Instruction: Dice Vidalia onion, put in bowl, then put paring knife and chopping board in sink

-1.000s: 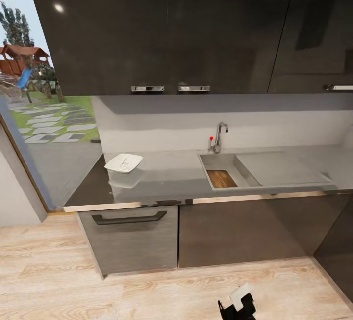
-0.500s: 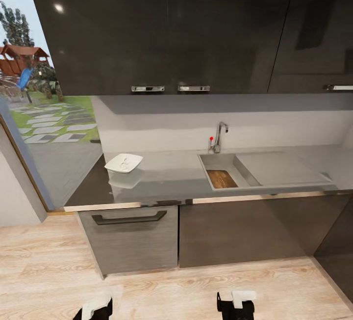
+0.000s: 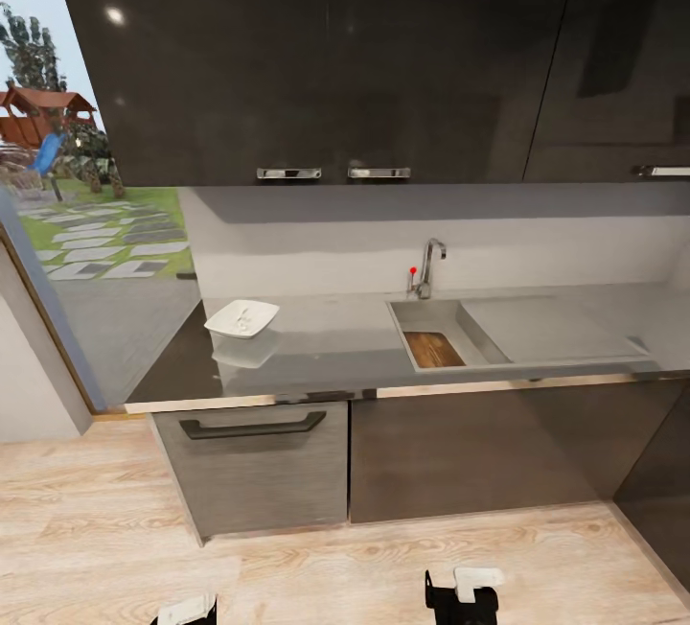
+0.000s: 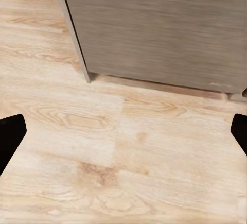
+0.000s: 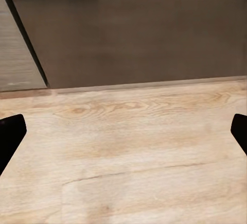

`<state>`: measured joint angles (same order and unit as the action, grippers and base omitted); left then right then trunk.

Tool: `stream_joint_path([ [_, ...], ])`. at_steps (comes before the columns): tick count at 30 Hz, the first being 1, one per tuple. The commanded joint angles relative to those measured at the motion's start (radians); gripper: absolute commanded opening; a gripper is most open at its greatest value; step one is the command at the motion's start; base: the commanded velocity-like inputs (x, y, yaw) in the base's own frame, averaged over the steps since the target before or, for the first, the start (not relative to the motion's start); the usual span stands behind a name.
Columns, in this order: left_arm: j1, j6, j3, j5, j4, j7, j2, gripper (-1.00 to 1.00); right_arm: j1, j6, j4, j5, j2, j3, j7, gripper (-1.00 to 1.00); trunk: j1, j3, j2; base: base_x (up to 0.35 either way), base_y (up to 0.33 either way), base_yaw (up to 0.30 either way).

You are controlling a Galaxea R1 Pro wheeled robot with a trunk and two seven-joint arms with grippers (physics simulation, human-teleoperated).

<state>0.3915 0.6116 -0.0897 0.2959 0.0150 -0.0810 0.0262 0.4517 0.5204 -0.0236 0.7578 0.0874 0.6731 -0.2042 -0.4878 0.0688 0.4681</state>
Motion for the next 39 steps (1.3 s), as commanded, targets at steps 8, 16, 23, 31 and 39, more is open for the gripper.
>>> stream_joint_path([
  [8,0.001,0.003,-0.009,0.002,0.003,-0.006,0.0,1.0,0.001,0.001,0.001,0.009,0.0,0.006,-0.009,1.0,-0.001,0.002,0.002,0.0,0.0,0.0],
  [16,0.001,0.0,-0.01,0.004,0.055,-0.007,-0.003,1.0,0.001,0.001,0.0,0.008,0.0,0.008,-0.011,1.0,-0.001,-0.004,0.002,0.0,0.0,0.0],
  [23,0.001,-0.047,-0.01,0.006,0.062,-0.015,-0.002,1.0,0.001,-0.006,0.001,0.007,-0.036,0.008,-0.012,1.0,-0.001,-0.009,0.002,0.0,0.0,0.0],
  [31,-0.017,-0.402,-0.008,0.006,0.066,-0.011,0.021,1.0,-0.209,-0.011,0.003,0.006,-0.143,0.007,0.049,1.0,-0.001,-0.009,0.002,0.0,0.0,0.0],
  [39,-0.086,-0.478,-0.008,0.009,0.066,-0.019,0.017,1.0,-0.36,-0.27,0.002,0.006,-0.136,0.007,0.208,1.0,-0.001,-0.009,0.002,0.0,0.0,0.0],
])
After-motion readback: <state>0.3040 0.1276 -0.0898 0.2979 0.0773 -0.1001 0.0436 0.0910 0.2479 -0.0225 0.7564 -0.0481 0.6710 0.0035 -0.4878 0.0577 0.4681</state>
